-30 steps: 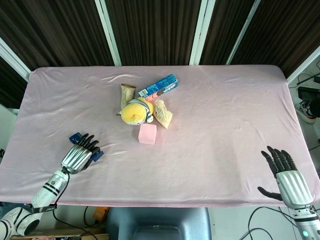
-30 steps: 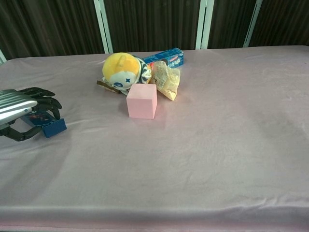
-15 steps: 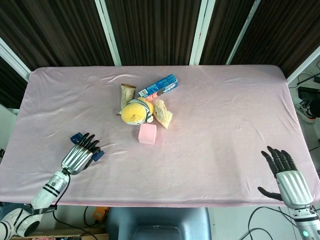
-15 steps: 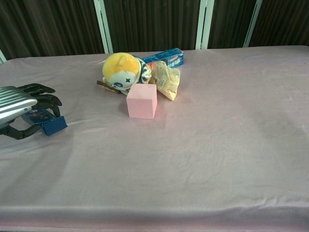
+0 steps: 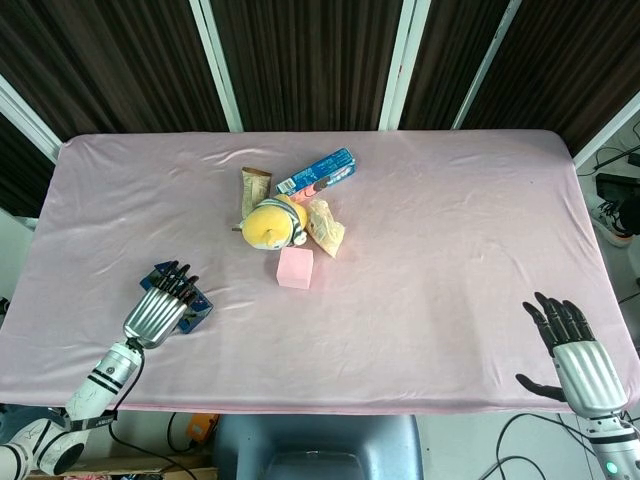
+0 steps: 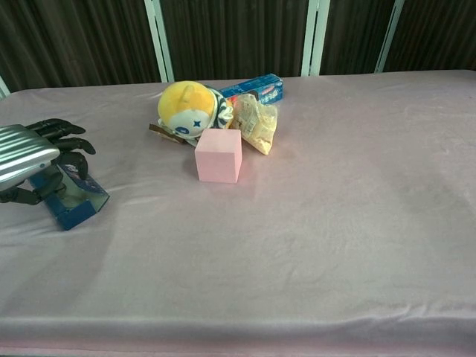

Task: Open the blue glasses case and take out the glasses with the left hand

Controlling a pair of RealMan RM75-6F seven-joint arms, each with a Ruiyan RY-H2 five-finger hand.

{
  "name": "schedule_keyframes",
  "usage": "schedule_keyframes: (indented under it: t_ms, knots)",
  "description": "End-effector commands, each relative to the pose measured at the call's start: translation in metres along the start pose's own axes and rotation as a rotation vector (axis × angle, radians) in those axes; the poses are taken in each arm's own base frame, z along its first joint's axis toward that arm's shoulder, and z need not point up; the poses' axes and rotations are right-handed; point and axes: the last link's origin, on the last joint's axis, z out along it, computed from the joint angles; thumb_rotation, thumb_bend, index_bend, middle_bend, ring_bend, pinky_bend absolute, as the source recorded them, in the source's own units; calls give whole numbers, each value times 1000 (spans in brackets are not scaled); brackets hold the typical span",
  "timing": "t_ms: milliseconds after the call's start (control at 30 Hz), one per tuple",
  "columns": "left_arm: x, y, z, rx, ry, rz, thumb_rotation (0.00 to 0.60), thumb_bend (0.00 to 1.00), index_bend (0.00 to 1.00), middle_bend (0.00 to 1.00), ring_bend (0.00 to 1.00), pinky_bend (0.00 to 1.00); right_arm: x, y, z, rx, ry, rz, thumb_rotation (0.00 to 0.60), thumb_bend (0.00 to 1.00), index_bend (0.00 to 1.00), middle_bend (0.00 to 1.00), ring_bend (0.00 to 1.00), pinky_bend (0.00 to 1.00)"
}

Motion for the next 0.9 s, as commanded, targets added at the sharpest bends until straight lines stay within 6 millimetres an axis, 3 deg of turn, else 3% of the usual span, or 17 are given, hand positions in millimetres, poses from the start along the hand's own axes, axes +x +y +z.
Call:
schedule_keyframes:
  t_ms: [33, 200, 533, 733, 900]
  knots:
    - [0, 1, 1, -2, 1, 0, 600, 677, 400, 177, 26, 14, 0, 0, 0, -1, 2, 1, 600, 193, 0, 0, 0, 35]
    - [0, 1, 3, 3, 1, -10, 600, 673, 386, 177, 27, 15, 1, 1, 0, -2, 5, 2, 600, 192, 0, 0, 0, 35]
    - [7, 2, 8, 36, 76, -17, 600, 498, 291, 168, 26, 15, 1, 0, 0, 0, 5, 3, 600, 193, 0, 0, 0, 35]
    - [9, -5, 0, 49, 81, -37, 600, 493, 210, 168, 23, 15, 0, 0, 0, 3, 1, 1, 600, 193, 0, 0, 0, 35]
    - [5, -13, -13, 57, 57, -26, 600, 498, 223, 147, 3, 10, 1, -1, -1, 4, 3, 3, 600, 193, 0, 0, 0, 35]
